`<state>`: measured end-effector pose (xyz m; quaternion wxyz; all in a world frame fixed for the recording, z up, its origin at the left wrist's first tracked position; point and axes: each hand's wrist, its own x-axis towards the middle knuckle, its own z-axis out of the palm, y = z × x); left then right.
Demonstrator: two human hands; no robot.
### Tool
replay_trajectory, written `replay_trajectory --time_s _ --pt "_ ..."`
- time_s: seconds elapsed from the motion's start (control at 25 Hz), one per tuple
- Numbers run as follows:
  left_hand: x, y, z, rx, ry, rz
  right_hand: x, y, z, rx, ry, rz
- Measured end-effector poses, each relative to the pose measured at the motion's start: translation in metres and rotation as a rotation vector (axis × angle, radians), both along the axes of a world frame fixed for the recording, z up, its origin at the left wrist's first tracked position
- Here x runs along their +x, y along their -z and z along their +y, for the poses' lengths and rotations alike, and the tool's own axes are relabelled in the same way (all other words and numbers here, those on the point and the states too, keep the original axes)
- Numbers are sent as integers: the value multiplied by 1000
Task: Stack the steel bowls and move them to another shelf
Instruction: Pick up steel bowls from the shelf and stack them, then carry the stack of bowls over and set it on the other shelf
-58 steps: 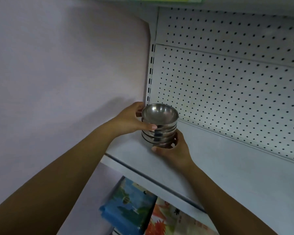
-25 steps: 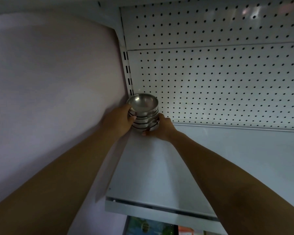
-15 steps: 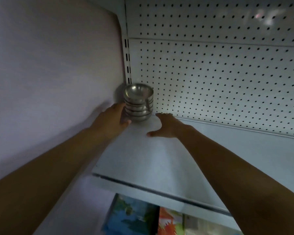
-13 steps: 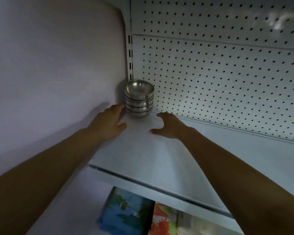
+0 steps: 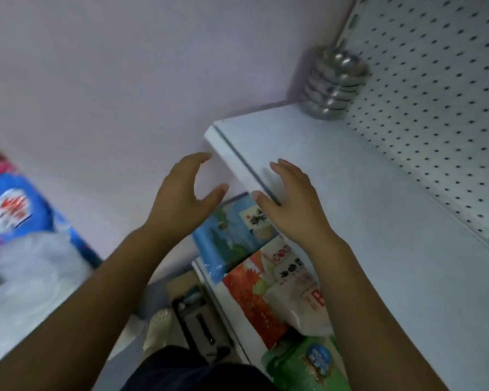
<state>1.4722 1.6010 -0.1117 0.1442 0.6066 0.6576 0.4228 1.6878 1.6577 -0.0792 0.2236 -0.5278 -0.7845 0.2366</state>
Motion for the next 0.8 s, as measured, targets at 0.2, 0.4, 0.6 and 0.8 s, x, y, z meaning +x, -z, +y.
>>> replay_trajectory --time_s 0.2,0.4,0.6,0.8 --pt "-30 42 -150 -185 -384 121 -51 31 -73 -61 -322 20" --pt "-38 74 -296 -397 -669 115 -103 79 -137 -221 -701 -203" --pt "-28 92 -392 -454 -927 -97 -165 106 -210 -300 -1012 -330" --pt "-83 88 -482 -492 -1144 -81 -255 100 -274 -262 -1172 -354"
